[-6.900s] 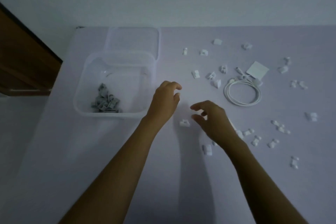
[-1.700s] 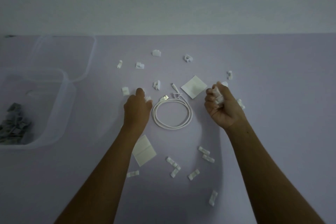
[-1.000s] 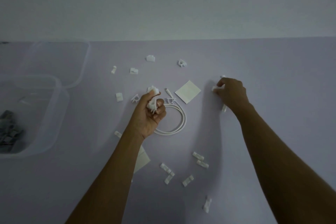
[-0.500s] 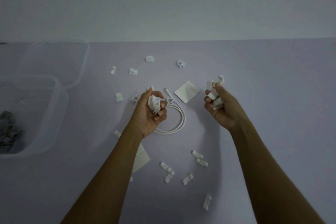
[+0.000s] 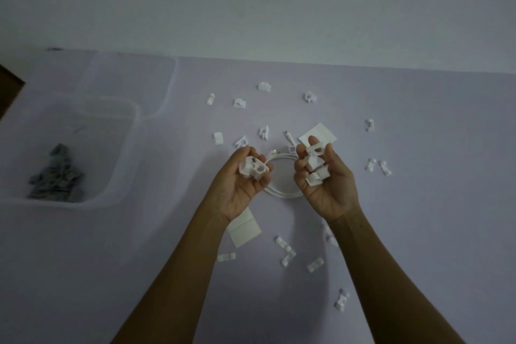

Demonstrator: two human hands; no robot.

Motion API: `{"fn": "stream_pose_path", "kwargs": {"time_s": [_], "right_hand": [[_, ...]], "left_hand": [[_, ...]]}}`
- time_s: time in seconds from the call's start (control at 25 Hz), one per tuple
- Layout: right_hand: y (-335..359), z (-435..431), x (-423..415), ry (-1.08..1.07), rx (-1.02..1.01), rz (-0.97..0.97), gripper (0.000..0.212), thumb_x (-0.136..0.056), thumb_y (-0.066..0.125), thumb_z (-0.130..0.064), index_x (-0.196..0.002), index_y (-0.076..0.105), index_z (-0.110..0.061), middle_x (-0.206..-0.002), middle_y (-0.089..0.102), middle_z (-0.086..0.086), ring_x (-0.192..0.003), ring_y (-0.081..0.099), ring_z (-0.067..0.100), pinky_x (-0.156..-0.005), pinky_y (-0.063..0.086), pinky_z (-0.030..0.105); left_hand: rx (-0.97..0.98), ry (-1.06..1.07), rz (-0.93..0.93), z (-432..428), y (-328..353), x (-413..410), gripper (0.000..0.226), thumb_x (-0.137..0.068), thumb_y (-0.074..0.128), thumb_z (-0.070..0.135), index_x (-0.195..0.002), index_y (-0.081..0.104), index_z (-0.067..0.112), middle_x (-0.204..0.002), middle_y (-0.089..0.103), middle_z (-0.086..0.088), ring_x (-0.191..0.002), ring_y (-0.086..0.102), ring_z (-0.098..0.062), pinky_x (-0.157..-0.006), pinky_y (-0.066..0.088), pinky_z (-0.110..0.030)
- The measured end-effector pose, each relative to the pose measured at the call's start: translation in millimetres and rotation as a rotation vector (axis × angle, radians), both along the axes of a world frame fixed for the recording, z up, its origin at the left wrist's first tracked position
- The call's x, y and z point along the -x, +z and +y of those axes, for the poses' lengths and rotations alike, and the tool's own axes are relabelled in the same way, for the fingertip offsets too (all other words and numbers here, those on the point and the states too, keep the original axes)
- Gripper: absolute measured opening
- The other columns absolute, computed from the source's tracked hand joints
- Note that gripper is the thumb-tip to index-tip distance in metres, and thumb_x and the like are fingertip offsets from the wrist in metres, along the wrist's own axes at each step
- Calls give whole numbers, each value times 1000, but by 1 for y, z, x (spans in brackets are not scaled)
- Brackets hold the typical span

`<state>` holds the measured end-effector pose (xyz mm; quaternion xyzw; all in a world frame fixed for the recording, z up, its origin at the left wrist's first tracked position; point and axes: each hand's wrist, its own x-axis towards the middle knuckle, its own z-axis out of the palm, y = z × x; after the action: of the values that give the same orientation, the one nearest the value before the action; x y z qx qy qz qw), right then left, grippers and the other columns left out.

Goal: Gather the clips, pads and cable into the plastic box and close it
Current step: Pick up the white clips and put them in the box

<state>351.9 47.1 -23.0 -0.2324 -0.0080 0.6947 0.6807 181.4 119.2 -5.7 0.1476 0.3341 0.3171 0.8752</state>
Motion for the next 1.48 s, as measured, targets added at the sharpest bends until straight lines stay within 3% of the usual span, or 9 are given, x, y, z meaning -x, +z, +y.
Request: {"fn": "stream_pose_path", "kwargs": {"time_s": [0.12, 0.28, 0.52, 0.68, 0.8, 0.88, 0.96, 1.16, 1.48], "right_hand": [[2, 5, 30, 15, -8, 26, 35, -79, 69, -25, -111, 66, -11, -103, 68, 14, -81, 67, 24, -75, 58, 32], [16, 24, 85, 86, 26, -19, 37, -65, 82, -23, -99, 71, -12, -94, 68, 12, -72, 66, 22, -68, 57, 31], [44, 60, 167, 202, 107, -120, 21, -87, 54, -25, -98, 67, -13, -89, 61, 9, -63, 58, 17, -55, 52, 24], [50, 79, 211, 234, 102, -193, 23, -89, 53, -26, -104, 64, -13, -89, 63, 9, -64, 57, 17, -56, 52, 24], [50, 87, 235, 243, 107, -205, 22, -92, 50, -25, -105, 63, -12, -89, 64, 10, -65, 57, 17, -57, 52, 24], [49, 91, 245, 234, 118, -206, 22, -93, 50, -25, -105, 63, -12, -90, 64, 11, -65, 58, 18, -57, 53, 25], [47, 92, 251, 222, 127, -211, 22, -95, 48, -25, -105, 63, -12, -90, 63, 12, -64, 58, 18, -57, 54, 26], [46, 93, 262, 208, 137, -236, 24, -95, 47, -26, -107, 63, -11, -93, 63, 12, -65, 59, 18, -59, 55, 27], [38, 96, 272, 190, 145, -177, 25, -90, 50, -26, -107, 60, -10, -93, 59, 13, -64, 58, 18, -58, 54, 25]], "left_hand": [[-36, 26, 71, 0, 15, 26, 21, -91, 49, 21, -77, 59, 10, -72, 64, -5, -66, 66, -18, -56, 56, -26], [-274, 32, 315, 15, 50, 86, 18, -93, 50, 13, -77, 57, 9, -70, 62, -4, -66, 63, -19, -55, 55, -25], [-772, -14, 939, 60, 80, 186, 18, -89, 59, 19, -71, 62, 15, -81, 65, -12, -74, 63, -20, -58, 57, -28], [-854, -225, 1322, 94, 54, 238, 21, -90, 57, 28, -80, 59, 10, -92, 63, -10, -69, 66, -22, -70, 60, -42], [-859, -545, 1359, 105, 28, 251, 16, -90, 57, 28, -81, 58, 16, -95, 66, -11, -75, 67, -28, -71, 59, -39], [-930, -747, 1390, 108, 19, 253, 13, -90, 56, 28, -88, 60, 16, -99, 66, -11, -73, 62, -22, -68, 53, -31], [-959, -849, 1379, 111, 16, 253, 13, -89, 56, 26, -94, 61, 15, -104, 65, -9, -73, 60, -20, -69, 51, -31], [-987, -995, 1349, 114, 15, 255, 14, -88, 57, 28, -99, 60, 20, -114, 63, -5, -92, 62, -21, -80, 53, -34], [-1069, -884, 1418, 117, 26, 268, 19, -93, 46, 22, -109, 57, 23, -115, 64, -5, -88, 59, -22, -85, 52, -35]]}}
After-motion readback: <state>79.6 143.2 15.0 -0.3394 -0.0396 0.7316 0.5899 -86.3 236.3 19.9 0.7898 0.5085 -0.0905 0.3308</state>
